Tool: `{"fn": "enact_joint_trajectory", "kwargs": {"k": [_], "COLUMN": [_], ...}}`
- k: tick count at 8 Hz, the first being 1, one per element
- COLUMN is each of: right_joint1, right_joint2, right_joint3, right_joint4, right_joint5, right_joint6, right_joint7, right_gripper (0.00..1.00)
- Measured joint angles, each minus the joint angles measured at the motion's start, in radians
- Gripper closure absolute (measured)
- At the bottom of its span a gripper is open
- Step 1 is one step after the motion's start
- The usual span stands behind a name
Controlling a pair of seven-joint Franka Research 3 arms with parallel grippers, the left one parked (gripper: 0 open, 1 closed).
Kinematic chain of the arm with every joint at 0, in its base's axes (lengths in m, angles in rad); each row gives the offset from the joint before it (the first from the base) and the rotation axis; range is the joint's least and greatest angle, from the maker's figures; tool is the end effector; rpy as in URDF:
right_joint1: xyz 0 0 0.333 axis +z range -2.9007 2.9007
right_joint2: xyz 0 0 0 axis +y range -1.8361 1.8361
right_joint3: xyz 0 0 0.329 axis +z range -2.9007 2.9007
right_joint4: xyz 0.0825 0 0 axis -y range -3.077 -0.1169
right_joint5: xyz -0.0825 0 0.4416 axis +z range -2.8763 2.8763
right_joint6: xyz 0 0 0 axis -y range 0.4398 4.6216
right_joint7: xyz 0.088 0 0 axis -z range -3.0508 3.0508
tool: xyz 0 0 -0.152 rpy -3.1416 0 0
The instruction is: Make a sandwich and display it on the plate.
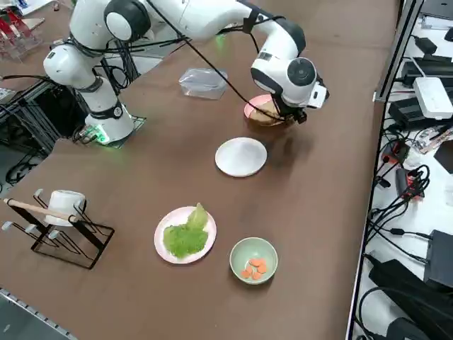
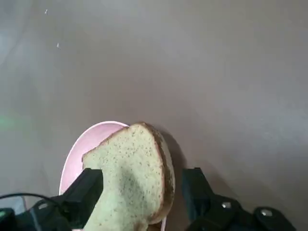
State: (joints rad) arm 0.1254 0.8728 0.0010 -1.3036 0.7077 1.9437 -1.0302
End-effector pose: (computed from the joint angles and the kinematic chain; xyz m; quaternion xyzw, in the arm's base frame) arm 0.7655 0.1689 0.1512 -0.8692 -0.3727 -0.0358 0.3230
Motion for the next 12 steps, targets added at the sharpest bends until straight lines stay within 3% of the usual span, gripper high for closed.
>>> {"fn": "enact_joint_trajectory", "kwargs": {"k": [5, 12], "right_joint1": [-0.003, -0.006], "right_joint2": [0.005, 0.048], "right_joint3": [0.0, 0.0], "right_joint4": [0.009, 0.015], "right_joint5": [0.026, 0.027], "right_joint6": [0.048, 0.06], "right_joint7": [0.13, 0.149], "right_gripper": [0.03, 0.07]}}
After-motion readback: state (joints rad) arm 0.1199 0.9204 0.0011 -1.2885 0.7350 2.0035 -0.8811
